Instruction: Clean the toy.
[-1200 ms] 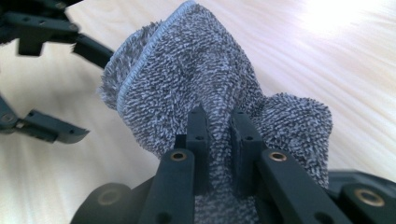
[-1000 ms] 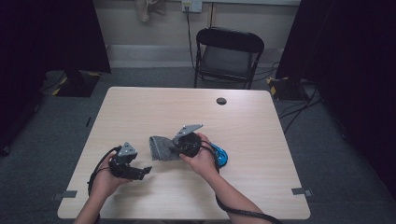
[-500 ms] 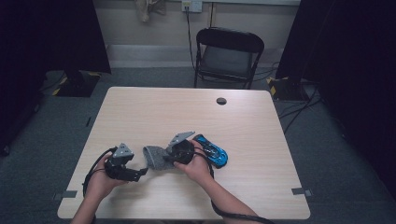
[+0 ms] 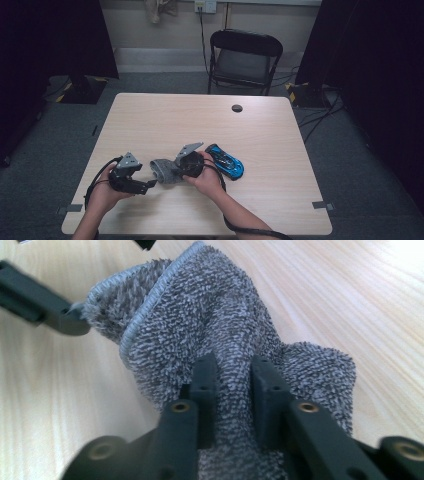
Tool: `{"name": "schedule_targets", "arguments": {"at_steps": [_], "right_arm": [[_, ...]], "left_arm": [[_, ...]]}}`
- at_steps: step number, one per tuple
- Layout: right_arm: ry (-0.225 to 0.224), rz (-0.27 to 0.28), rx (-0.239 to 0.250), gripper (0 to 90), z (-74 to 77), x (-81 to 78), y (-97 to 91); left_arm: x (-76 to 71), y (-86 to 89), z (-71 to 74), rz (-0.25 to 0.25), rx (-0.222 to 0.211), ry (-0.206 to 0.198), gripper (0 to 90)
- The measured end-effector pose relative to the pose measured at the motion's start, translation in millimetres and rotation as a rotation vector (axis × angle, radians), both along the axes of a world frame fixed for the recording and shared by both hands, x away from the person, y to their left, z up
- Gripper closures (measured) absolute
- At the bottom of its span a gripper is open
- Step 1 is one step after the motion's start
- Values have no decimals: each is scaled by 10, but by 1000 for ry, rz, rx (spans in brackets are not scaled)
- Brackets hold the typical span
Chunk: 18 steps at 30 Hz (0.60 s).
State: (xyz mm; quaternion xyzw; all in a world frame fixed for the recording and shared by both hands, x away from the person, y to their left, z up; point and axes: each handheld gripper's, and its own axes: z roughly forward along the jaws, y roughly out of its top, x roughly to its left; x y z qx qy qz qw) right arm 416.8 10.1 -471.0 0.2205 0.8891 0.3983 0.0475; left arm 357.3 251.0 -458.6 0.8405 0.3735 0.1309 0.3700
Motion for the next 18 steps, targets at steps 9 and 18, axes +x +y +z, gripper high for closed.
{"name": "schedule_targets", "arguments": {"at_steps": [9,18], "right_arm": [[-29,-45,29,410,109,23,-132],[-80,-119,32,277,265,115,-575]], "left_arm": [[-18,36,49,-17,-8,0,151],[18,-21,159,-37,-50,-18,152]]}}
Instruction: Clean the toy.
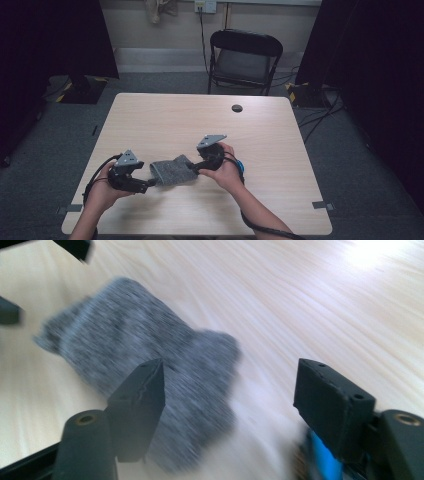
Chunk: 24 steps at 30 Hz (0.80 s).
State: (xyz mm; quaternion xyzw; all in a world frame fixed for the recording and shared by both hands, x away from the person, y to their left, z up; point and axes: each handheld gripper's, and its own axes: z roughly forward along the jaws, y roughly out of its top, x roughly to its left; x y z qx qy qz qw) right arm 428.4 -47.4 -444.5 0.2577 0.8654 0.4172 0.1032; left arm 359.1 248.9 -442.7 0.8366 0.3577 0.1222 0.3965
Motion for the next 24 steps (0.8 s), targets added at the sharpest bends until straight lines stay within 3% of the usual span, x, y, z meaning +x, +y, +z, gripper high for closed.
{"name": "schedule_targets", "arguments": {"at_steps": [6,14,20,24], "right_arm": [[-4,-74,-40,218,-5,80,-349],[7,-111,-72,225,-115,126,-579],[22,-129,-82,213,-219,151,-657],[27,-139,-83,210,-267,168,-695]], "left_arm": [[69,-138,69,-30,-17,-5,153],[197,-437,146,-94,-15,-19,153],[243,-633,36,-127,16,9,153],[273,-711,-51,-130,7,21,153]]}}
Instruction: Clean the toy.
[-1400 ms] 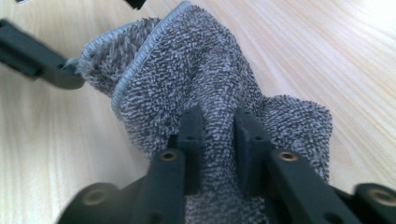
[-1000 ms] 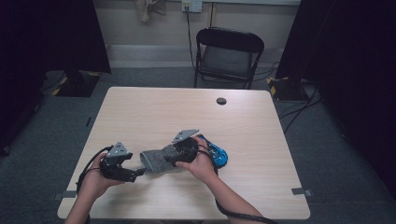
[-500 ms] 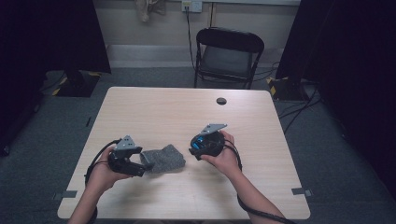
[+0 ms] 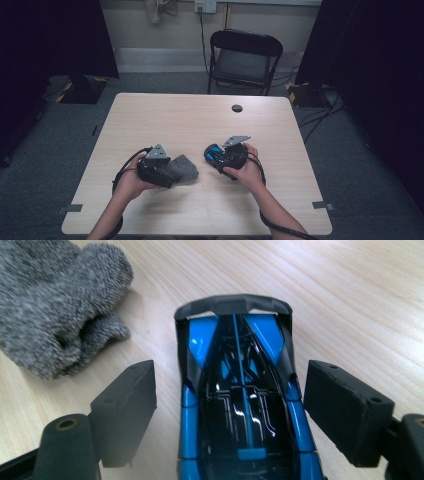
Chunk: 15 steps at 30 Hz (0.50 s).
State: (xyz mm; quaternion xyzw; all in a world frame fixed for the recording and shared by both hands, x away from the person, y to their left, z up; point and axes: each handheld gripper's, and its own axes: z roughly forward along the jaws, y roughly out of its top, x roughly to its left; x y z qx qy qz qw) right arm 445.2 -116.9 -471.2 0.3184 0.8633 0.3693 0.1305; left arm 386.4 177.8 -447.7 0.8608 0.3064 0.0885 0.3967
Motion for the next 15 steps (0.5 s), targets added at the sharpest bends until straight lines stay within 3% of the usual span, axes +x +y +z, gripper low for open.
{"name": "schedule_targets", "arguments": {"at_steps": [2,5,11,15], "right_arm": [[5,-5,-1,210,-22,11,-17],[15,-4,4,214,-55,26,-44],[27,-14,1,226,-138,50,-66],[22,4,5,244,-186,64,-74]], "left_arm": [[19,-30,-40,-6,7,7,153],[34,-69,-82,-6,24,-14,153],[85,-88,-176,5,22,-5,153],[100,-89,-251,3,45,4,150]]}}
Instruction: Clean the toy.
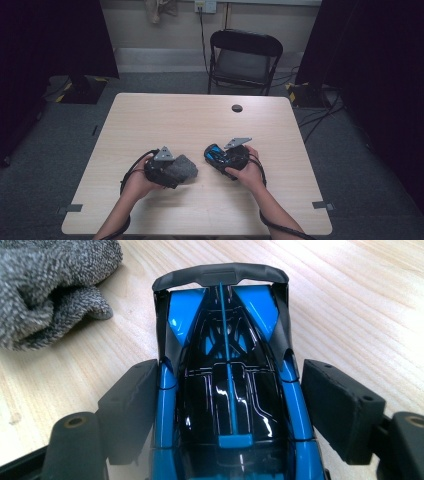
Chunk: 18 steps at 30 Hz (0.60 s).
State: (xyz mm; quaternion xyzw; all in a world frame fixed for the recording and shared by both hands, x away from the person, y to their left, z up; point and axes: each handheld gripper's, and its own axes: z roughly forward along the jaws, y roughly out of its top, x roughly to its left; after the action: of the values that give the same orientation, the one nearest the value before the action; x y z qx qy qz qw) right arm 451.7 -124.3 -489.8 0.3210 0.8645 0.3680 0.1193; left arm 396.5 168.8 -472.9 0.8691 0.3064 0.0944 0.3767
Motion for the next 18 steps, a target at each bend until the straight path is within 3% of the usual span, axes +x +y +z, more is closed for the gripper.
{"name": "schedule_targets", "arguments": {"at_steps": [9,12,18], "right_arm": [[-11,10,-15,248,-70,-8,12],[-13,9,-7,246,-83,-8,10],[-16,-4,-9,234,-88,-12,35]], "left_arm": [[6,-12,-105,-13,5,19,66],[12,-25,-112,-3,-24,48,0],[17,-20,-108,20,-33,66,0]]}}
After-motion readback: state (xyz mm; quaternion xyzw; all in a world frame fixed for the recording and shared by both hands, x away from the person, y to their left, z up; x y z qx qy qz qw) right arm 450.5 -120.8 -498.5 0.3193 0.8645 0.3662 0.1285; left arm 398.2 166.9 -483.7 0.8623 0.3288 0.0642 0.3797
